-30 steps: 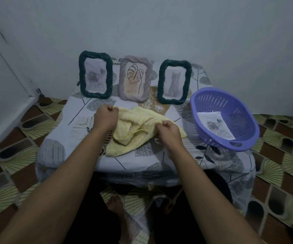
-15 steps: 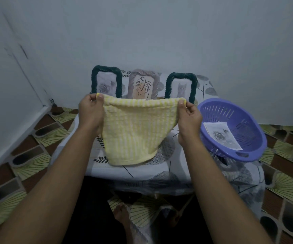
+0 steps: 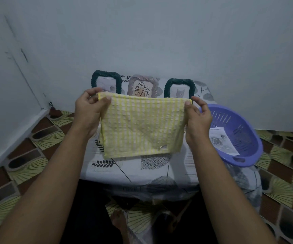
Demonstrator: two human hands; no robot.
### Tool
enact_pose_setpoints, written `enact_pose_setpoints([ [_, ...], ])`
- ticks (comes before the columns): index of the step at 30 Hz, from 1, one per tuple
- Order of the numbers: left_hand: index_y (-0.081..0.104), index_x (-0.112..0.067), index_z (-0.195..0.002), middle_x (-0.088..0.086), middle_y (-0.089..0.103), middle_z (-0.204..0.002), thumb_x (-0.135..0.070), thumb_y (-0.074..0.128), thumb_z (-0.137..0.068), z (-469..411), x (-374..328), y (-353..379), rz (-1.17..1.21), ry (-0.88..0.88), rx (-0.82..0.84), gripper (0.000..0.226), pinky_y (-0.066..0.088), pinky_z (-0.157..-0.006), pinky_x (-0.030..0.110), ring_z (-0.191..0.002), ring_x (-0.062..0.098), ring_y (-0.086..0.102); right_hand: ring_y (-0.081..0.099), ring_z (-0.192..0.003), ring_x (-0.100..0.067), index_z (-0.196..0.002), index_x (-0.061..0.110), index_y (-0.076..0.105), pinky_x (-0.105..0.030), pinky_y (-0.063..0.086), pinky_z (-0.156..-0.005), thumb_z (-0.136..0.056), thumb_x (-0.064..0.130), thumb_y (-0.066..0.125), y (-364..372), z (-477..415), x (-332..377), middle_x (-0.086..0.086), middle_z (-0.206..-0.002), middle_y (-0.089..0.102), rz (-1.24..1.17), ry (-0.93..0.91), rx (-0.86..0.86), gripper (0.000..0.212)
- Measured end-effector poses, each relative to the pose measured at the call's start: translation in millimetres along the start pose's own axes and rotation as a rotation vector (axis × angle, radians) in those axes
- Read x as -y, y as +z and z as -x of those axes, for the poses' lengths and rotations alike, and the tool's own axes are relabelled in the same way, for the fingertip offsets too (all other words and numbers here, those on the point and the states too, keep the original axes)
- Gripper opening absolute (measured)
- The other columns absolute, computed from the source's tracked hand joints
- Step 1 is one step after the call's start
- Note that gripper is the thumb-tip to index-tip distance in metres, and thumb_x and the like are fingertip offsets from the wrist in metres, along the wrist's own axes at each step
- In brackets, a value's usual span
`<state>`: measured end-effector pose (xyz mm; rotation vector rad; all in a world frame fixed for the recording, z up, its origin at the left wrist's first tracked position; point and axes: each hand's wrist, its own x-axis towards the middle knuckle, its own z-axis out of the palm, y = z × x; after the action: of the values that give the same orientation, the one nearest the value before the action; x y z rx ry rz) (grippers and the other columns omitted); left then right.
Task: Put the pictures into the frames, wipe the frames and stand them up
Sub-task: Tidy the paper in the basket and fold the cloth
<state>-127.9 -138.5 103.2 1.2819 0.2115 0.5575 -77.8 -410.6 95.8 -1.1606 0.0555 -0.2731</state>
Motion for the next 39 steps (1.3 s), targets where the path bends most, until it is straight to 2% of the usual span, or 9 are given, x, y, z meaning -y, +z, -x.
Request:
enact_pose_setpoints([
  [4, 0.067, -0.016, -0.104, 0.002, 0.072, -0.094, 0.005, 0.067, -0.088, -2, 1, -3, -0.122, 0.037, 0.025, 0.027, 0.056, -0.075, 0.023, -0.083, 0.008, 0.069, 0.071, -0.084, -0.01, -0.1, 0.015, 0.07, -0.023, 0.056, -0.077, -0.09, 0.0, 0.068, -6, -3, -1, -0.003, -0.09, 0.074, 0.017, -0.007, 0.006, 0.019],
  [7, 0.068, -0.02, -0.099, 0.0, 0.071, -0.091, 0.003, 0.066, -0.09, -3, 3, -2, -0.181, 0.093, -0.01, 0.024, 0.054, -0.072, 0.018, -0.078, 0.001, 0.068, 0.07, -0.098, -0.018, -0.101, 0.018, 0.073, -0.033, 0.056, -0.092, -0.088, -0.001, 0.07, -10, -6, -5, -0.014, -0.107, 0.073, 0.052, 0.002, 0.017, 0.023],
  [10, 0.071, -0.02, -0.102, 0.0, 0.072, -0.092, -0.005, 0.069, -0.091, -7, 6, -3, -0.297, 0.144, -0.062, 0.019, 0.055, -0.07, 0.019, -0.076, 0.0, 0.068, 0.069, -0.102, -0.021, -0.102, 0.019, 0.074, -0.038, 0.055, -0.097, -0.087, 0.0, 0.071, -12, -9, -9, -0.013, -0.106, 0.074, 0.09, 0.008, 0.019, 0.024],
  [17, 0.075, -0.04, -0.099, -0.007, 0.075, -0.098, -0.036, 0.069, -0.086, -10, 9, -6, -0.564, 0.304, -0.171, 0.014, 0.058, -0.088, 0.039, -0.092, 0.011, 0.071, 0.069, -0.082, -0.005, -0.102, 0.019, 0.075, -0.024, 0.056, -0.08, -0.087, 0.004, 0.073, -13, -6, -7, 0.004, -0.087, 0.074, 0.317, -0.088, 0.032, 0.021],
  [20, 0.074, -0.028, -0.104, 0.008, 0.067, -0.11, -0.04, 0.069, -0.088, -11, 12, -4, -0.633, 0.335, -0.233, 0.021, 0.053, -0.088, 0.031, -0.096, 0.016, 0.065, 0.07, -0.085, -0.008, -0.092, 0.03, 0.075, -0.029, 0.057, -0.082, -0.089, 0.015, 0.073, -13, -6, -9, 0.007, -0.091, 0.074, 0.458, -0.173, -0.003, 0.015],
  [24, 0.066, -0.024, -0.096, -0.001, 0.069, -0.096, -0.038, 0.066, -0.092, -10, 15, -2, -0.532, 0.258, -0.208, 0.015, 0.053, -0.081, 0.033, -0.088, 0.012, 0.064, 0.061, -0.1, -0.01, -0.09, 0.033, 0.07, -0.032, 0.051, -0.09, -0.091, 0.027, 0.07, -10, -7, -11, 0.003, -0.109, 0.063, 0.587, -0.232, -0.039, 0.006],
  [29, 0.065, -0.022, -0.087, -0.007, 0.064, -0.079, -0.032, 0.069, -0.088, -2, 10, 8, -0.571, 0.269, -0.342, 0.011, 0.052, -0.074, 0.03, -0.076, 0.011, 0.062, 0.058, -0.074, 0.0, -0.09, 0.026, 0.067, -0.027, 0.051, -0.076, -0.092, 0.02, 0.066, 1, -2, -9, 0.012, -0.082, 0.065, 0.5, -0.163, -0.022, 0.006],
  [32, 0.065, -0.018, -0.079, -0.015, 0.056, -0.067, -0.028, 0.069, -0.084, 5, 5, 19, -0.635, 0.316, -0.391, 0.012, 0.047, -0.064, 0.024, -0.063, 0.005, 0.055, 0.06, -0.073, 0.002, -0.086, 0.03, 0.069, -0.024, 0.05, -0.074, -0.088, 0.021, 0.068, 9, 3, -5, 0.014, -0.079, 0.067, 0.541, -0.171, -0.036, 0.01],
  [39, 0.078, -0.015, -0.085, -0.011, 0.067, -0.072, -0.028, 0.077, -0.084, 32, 9, 56, -0.678, 0.439, -0.162, 0.014, 0.039, -0.062, 0.002, -0.062, -0.005, 0.058, 0.072, -0.078, -0.017, -0.076, 0.035, 0.075, -0.049, 0.061, -0.075, -0.072, 0.039, 0.07, 43, 25, -10, 0.008, -0.074, 0.072, 0.453, -0.092, 0.147, 0.007],
])
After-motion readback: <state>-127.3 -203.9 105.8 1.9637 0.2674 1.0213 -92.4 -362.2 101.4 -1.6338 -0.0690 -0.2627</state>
